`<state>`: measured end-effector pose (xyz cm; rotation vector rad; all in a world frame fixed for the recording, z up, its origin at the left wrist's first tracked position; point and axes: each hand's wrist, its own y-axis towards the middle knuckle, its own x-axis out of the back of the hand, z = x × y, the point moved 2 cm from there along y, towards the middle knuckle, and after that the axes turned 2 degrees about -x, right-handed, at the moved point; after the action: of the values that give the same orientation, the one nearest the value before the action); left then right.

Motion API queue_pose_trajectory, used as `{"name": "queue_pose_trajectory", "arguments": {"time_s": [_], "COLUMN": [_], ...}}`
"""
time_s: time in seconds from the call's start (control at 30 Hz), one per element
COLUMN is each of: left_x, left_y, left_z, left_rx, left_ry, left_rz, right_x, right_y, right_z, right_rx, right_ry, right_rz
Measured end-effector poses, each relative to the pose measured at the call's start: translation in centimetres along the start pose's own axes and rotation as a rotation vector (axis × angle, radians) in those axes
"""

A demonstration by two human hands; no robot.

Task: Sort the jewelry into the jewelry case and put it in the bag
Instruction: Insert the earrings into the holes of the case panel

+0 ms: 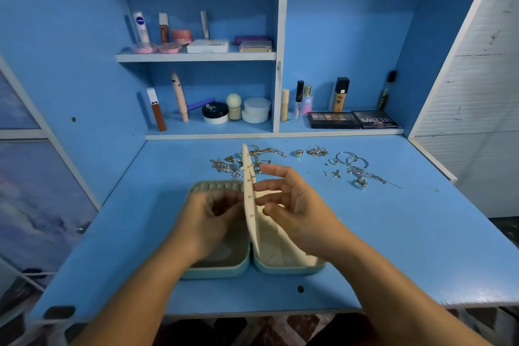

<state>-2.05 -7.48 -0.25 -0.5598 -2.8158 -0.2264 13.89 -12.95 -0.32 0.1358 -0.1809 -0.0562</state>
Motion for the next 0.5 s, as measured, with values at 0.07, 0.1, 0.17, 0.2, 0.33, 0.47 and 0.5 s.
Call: {"name": "queue_pose_trajectory", "arguments": {"time_s": [0.07, 0.1, 0.17, 0.2, 0.33, 0.47, 0.5], "left_x": [0.4, 0.6, 0.7, 0.9, 1.3, 1.5, 1.6], "left_y": [-0.5, -0.8, -1.2, -1.3, -1.4, -1.4, -1.3], "left_z": [0.4, 0.5, 0.6, 0.6, 0.1, -0.2, -0.2], "left_rx": [0.048, 0.095, 0.222, 0.274, 0.312, 0.365, 0.373], "left_ry": [-0.042, -0.119, -0.392, -0.481, -0.589, -0.737, -0.755], "left_rz": [-0.017, -0.015, 0.066, 0.114, 0.202, 0.179, 0.18], "right_x": [-0.4, -0.6, -0.8, -0.9, -1.0, -1.3, -1.3], "right_y": [-0.1, -0.1, 0.0, 0.0, 0.2, 0.4, 0.5], "right_z": [-0.4, -0.6, -0.9, -1.0, -1.3, -0.6, -0.4], "right_rx": [0.015, 0.017, -0.001, -0.027, -0.145, -0.107, -0.081], "right_ry": [-0.02, -0.024, -0.041, -0.066, -0.135, -0.22, -0.26], "right_rz": [-0.017, -0.033, -0.067, -0.08, -0.08, -0.083, -0.094]}}
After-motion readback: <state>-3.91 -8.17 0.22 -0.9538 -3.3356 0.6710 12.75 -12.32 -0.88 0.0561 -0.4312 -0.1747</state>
